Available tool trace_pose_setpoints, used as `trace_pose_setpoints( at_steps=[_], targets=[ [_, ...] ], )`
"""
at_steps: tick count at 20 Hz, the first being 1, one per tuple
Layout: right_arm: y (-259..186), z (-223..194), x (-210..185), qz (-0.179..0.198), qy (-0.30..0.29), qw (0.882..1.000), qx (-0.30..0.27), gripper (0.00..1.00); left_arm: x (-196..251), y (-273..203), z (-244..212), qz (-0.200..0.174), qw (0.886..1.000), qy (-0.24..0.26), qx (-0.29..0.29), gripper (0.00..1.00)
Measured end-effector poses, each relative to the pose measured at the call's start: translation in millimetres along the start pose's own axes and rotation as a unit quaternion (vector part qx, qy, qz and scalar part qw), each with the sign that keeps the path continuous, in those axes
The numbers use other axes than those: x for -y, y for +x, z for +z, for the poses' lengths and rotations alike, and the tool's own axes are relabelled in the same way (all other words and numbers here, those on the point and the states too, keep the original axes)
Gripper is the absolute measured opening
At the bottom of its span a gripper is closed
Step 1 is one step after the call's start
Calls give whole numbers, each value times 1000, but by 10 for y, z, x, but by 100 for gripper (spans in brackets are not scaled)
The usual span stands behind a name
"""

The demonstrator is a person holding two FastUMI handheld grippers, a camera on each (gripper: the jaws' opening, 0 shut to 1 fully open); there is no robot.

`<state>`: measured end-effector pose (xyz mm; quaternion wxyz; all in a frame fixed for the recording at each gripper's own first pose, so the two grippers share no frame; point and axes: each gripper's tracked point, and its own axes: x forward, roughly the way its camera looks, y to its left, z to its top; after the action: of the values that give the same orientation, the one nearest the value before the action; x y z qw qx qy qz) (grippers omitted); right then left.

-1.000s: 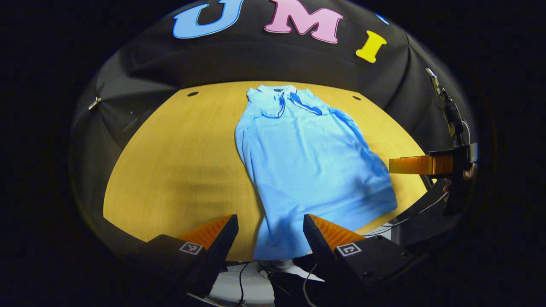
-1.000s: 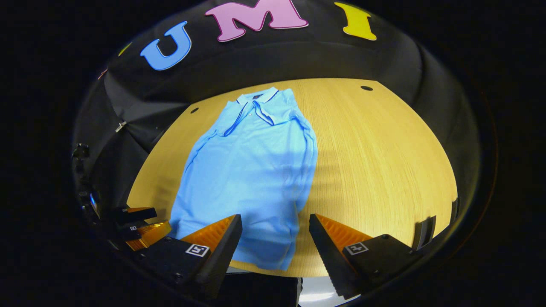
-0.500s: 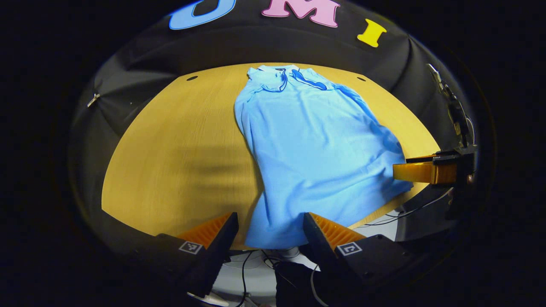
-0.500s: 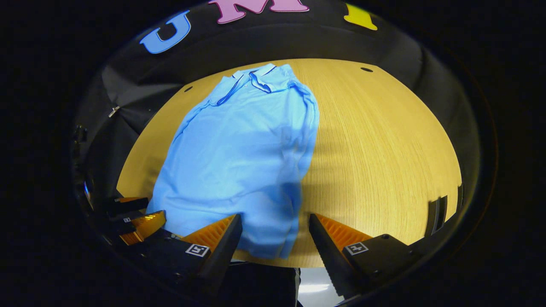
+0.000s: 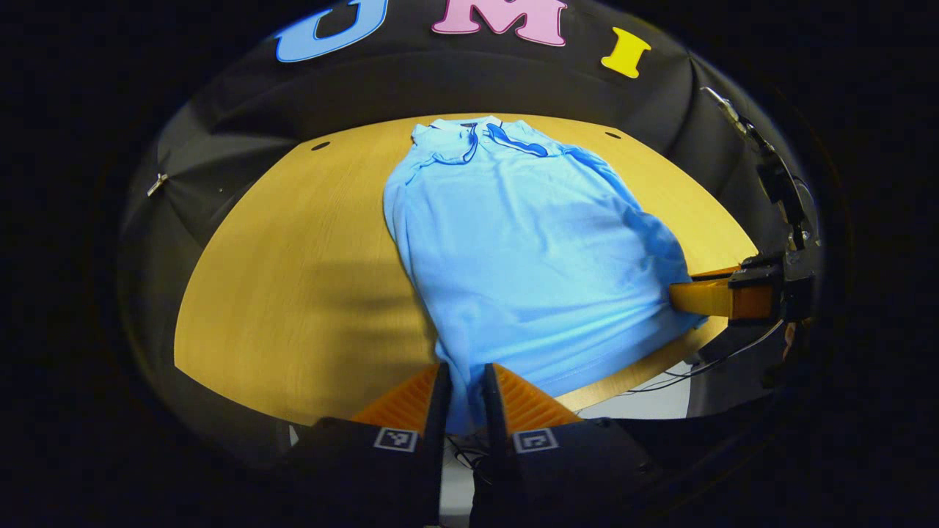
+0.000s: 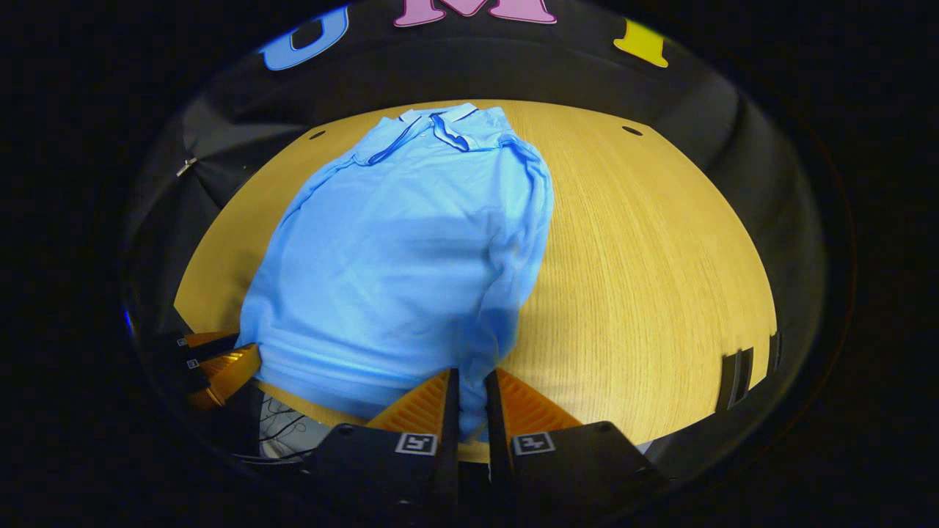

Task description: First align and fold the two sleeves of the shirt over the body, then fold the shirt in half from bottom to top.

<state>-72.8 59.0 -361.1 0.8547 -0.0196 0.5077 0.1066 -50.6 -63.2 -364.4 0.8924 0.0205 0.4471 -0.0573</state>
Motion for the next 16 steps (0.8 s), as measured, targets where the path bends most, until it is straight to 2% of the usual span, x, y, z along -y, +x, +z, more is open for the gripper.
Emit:
trace_pose_setpoints(
  at_steps=[1,2,4,7,13,16],
  targets=[
    [-6,8,-12,7,2,1000,-2,16,9,12,13,7,1000,-2,4,26],
    [5,11,-55,24,8,1000,-3,10,3,17,29,15,1000,-7,6,12],
    [16,16,-79,49,33,998,-15,7,12,12,29,17,1000,-10,4,7],
    [24,27,-65,58,71,996,-26,7,7,5,37,6,1000,-24,3,5],
    [3,52,-107,68,51,996,-38,7,-5,-3,91,8,1000,-11,-19,6],
    [-53,258,-95,72,47,996,-18,7,2,-68,309,1,1000,-23,-5,6]
  ],
)
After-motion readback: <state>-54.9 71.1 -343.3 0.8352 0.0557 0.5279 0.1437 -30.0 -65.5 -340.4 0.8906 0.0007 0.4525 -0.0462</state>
